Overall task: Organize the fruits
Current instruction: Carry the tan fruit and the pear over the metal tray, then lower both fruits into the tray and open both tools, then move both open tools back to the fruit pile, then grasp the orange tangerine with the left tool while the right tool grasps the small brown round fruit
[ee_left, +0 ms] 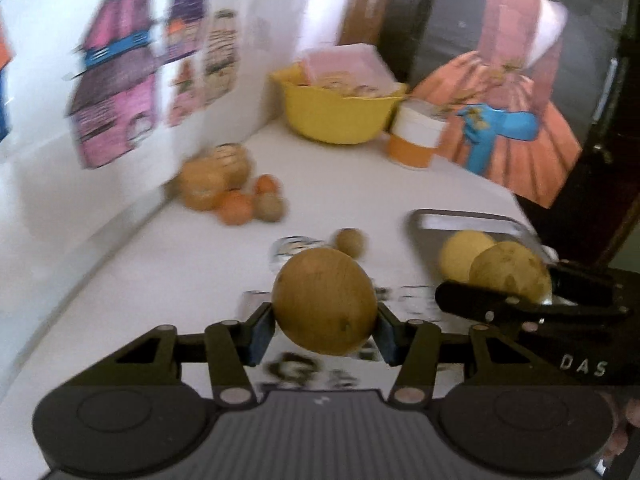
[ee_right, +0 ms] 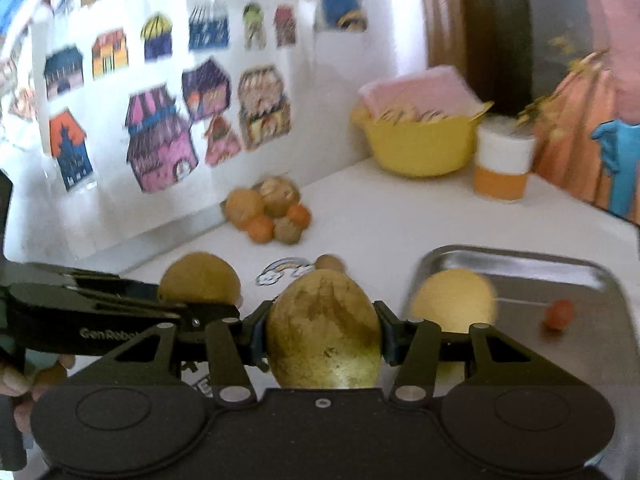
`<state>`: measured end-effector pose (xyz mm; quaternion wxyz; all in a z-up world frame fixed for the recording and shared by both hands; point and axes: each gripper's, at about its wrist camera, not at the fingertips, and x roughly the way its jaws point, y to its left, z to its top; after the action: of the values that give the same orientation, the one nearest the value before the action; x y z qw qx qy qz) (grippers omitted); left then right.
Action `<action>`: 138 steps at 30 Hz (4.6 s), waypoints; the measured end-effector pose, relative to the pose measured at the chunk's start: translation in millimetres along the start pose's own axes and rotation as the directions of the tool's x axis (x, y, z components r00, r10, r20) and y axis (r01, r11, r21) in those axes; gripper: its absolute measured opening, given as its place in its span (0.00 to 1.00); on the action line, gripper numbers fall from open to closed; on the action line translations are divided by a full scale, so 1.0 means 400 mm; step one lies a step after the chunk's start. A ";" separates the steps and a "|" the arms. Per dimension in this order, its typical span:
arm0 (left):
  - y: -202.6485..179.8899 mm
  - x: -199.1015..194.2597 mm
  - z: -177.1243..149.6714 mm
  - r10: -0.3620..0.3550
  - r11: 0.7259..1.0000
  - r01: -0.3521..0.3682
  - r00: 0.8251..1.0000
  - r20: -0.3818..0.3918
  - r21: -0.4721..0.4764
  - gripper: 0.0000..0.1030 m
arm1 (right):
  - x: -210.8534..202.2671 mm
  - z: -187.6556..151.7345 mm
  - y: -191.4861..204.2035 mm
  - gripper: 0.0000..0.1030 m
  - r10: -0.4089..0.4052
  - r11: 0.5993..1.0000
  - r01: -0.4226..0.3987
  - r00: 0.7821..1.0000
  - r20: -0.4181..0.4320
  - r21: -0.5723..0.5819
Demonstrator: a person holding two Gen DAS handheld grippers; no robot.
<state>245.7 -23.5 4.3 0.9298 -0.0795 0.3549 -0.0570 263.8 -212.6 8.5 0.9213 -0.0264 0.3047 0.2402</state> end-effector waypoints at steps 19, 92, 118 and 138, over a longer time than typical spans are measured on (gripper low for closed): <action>-0.298 0.102 -0.031 -0.138 0.980 0.141 0.990 -0.029 0.139 0.53 | -0.053 -0.094 -0.298 0.52 -0.176 0.976 0.181 0.983 -0.053 0.123; 0.170 -0.253 -0.064 0.174 0.984 -0.176 0.983 0.050 0.038 1.00 | -0.212 -0.045 0.233 0.99 -0.080 0.972 0.064 0.995 -0.064 -0.224; 0.180 0.146 0.119 0.149 0.988 -0.147 0.987 0.057 -0.045 0.87 | 0.250 0.101 0.041 0.77 0.033 0.985 -0.062 0.984 -0.174 -0.162; 0.171 0.242 0.142 0.153 0.986 -0.151 0.988 0.023 -0.065 0.41 | 0.328 0.110 0.023 0.32 0.087 0.988 -0.115 0.965 -0.246 -0.103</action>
<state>358.9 33.9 -29.9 0.9333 -0.0821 0.3487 0.0264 375.2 -139.9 -30.1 0.8610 -0.0933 0.4008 0.2990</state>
